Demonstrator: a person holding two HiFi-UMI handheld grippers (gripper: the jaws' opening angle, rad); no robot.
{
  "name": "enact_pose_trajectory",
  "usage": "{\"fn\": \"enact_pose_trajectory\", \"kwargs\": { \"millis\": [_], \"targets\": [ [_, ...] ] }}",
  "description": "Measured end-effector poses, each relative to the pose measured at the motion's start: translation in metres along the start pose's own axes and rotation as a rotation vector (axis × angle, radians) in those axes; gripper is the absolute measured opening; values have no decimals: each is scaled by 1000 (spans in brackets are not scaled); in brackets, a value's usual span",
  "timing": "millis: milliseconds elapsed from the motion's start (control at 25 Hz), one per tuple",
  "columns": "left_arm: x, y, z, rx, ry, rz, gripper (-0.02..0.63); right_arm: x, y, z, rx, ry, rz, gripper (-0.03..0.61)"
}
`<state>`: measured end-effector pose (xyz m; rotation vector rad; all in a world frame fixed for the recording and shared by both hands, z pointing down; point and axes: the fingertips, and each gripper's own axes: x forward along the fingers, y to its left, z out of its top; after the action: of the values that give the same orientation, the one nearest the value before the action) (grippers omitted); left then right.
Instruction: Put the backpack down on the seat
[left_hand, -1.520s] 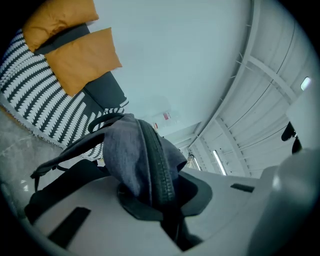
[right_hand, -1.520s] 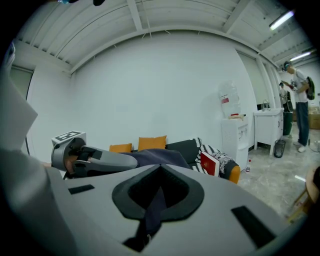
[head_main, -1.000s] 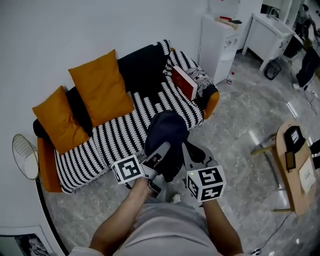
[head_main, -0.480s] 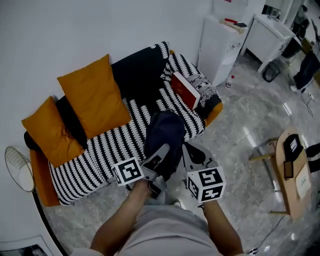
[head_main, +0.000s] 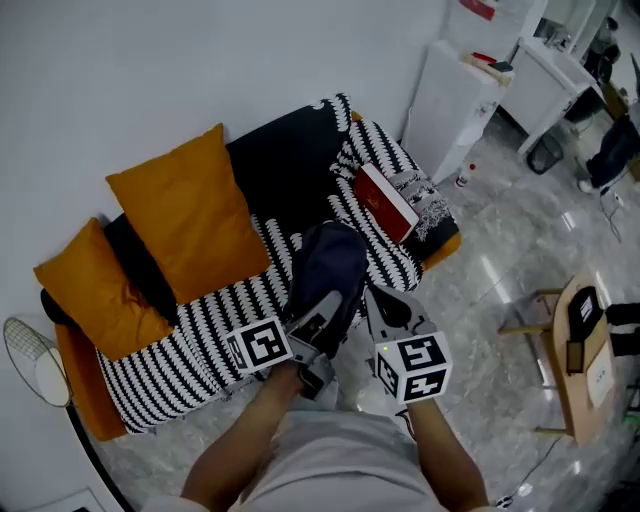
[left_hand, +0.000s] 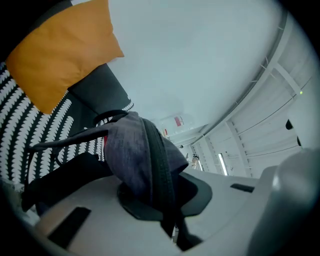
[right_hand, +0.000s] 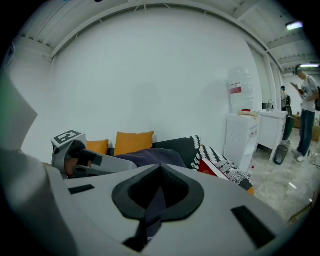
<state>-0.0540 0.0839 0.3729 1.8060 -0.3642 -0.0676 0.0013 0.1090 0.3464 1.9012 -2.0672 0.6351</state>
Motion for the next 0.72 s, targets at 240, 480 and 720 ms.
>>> {"fn": "enact_pose_trajectory", "kwargs": {
  "millis": [240,480,720],
  "targets": [
    [10,9,45,-33,-6,-28,26,39,5,26,-22,18,-7,2],
    [18,19,79,-45,-36,-42,25,66,6,43,-66,21,-5,2],
    [37,30,108,-34,-60,-32,25,94,-10,57,-81,8,7,2]
  ]
}}
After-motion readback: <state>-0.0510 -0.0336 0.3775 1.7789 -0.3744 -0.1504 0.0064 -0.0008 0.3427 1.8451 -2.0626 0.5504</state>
